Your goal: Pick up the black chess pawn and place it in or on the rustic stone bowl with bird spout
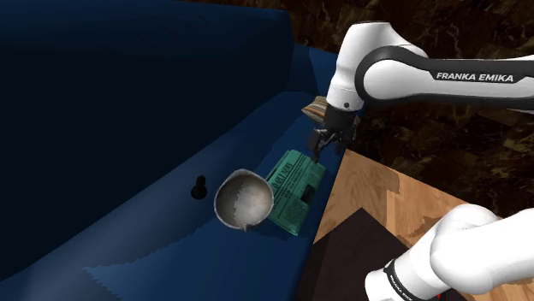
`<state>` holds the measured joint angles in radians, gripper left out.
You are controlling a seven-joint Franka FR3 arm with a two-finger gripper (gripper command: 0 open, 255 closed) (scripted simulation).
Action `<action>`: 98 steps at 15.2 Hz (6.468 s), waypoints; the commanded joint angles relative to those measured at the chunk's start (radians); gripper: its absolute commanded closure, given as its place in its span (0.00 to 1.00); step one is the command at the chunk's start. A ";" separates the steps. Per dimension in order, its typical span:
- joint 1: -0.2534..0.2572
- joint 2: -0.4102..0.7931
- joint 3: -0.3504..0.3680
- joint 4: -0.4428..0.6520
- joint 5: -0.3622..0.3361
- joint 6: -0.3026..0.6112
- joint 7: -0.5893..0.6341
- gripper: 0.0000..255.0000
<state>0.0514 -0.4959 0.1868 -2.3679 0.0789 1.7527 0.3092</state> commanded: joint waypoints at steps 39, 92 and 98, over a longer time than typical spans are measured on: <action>0.194 0.958 0.176 0.693 -0.021 0.407 0.398 0.00; 0.106 0.546 0.188 0.613 0.119 0.085 0.343 1.00; 0.084 0.354 0.160 0.396 0.191 0.106 0.265 1.00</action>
<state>0.1365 -0.1280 0.3492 -1.9517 0.2647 1.8534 0.5811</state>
